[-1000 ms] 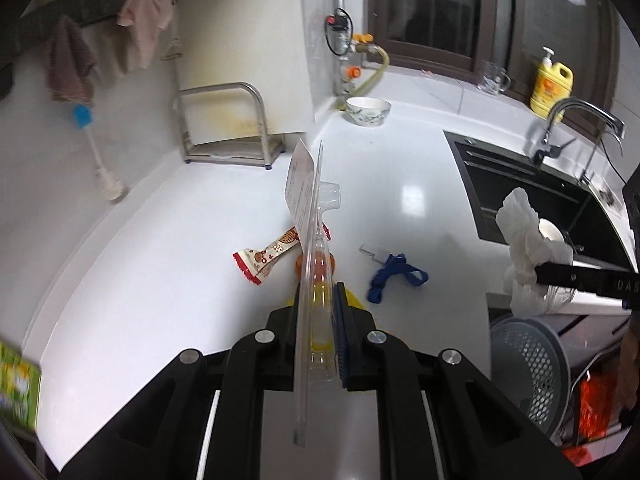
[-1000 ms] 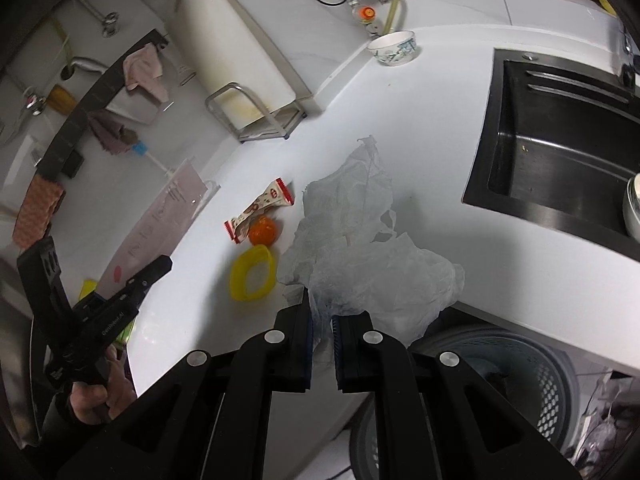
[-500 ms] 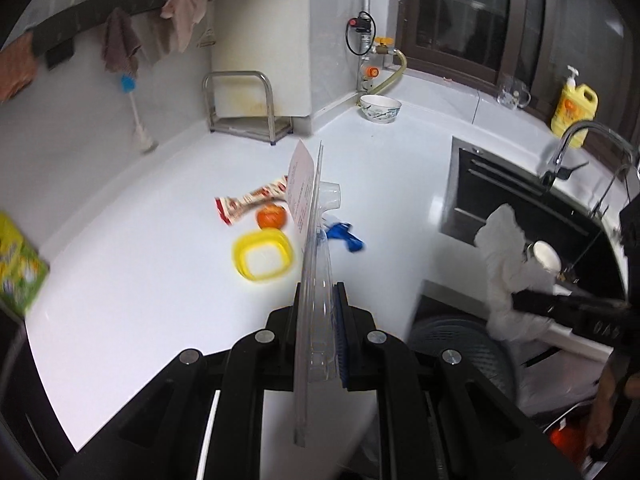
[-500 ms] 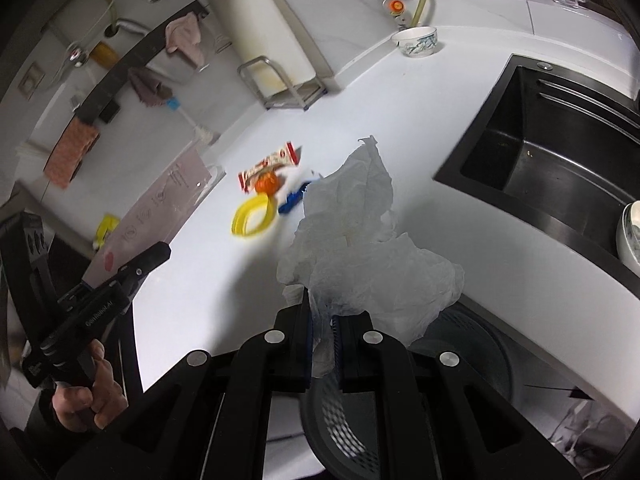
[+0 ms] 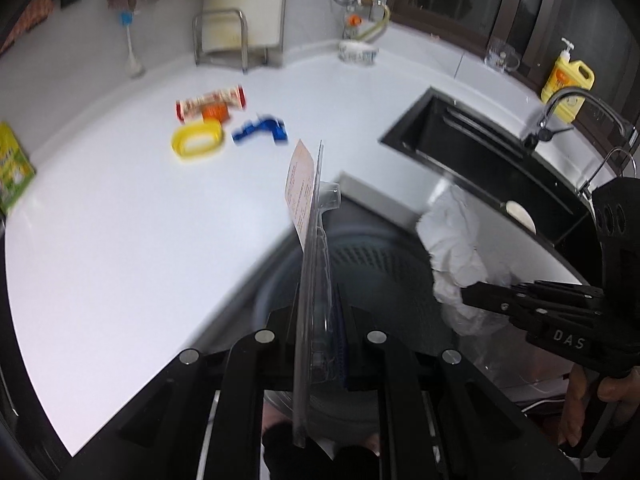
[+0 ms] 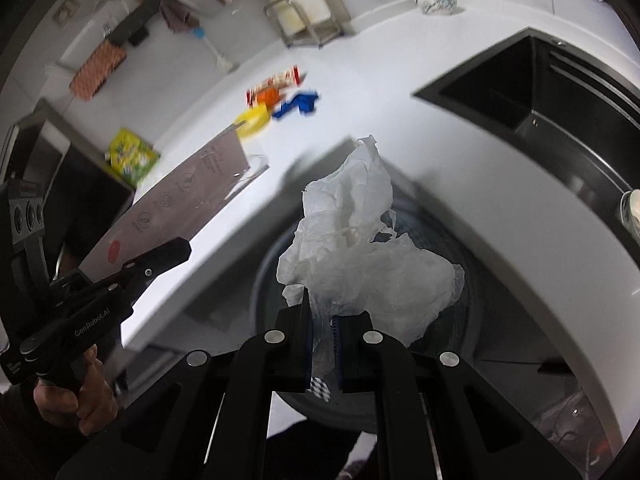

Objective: Collect trash
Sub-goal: 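Lower both grippers into the bin and open them, dropping bag and receipt, then withdraw both grippers from the bin toward the blue lanyard and yellow container, then grasp the blue lanyard with the right gripper while the left gripper approaches the yellow container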

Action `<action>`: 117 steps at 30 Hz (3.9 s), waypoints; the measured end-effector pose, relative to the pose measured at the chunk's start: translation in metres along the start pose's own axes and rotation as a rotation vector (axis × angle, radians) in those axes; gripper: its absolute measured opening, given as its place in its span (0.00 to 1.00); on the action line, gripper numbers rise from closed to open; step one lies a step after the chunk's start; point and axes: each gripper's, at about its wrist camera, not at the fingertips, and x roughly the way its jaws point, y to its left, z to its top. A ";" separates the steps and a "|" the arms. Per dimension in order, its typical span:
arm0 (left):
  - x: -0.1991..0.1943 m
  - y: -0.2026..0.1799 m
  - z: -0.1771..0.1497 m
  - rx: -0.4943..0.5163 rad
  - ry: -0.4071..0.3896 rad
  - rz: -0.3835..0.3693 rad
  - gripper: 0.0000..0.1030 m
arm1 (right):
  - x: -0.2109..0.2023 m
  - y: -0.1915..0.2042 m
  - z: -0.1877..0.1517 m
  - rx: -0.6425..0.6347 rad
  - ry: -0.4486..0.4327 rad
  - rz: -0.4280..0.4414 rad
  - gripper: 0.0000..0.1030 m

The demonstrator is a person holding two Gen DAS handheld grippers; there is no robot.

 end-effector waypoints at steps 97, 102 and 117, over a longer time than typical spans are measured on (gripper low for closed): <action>0.130 0.174 0.142 -0.269 -0.102 0.274 0.86 | 0.202 0.047 0.228 -0.322 -0.114 -0.211 0.57; 0.130 0.177 0.147 -0.276 -0.108 0.265 0.86 | 0.210 0.050 0.231 -0.372 -0.115 -0.231 0.57; 0.134 0.172 0.146 -0.287 -0.102 0.249 0.86 | 0.211 0.047 0.234 -0.352 -0.137 -0.183 0.10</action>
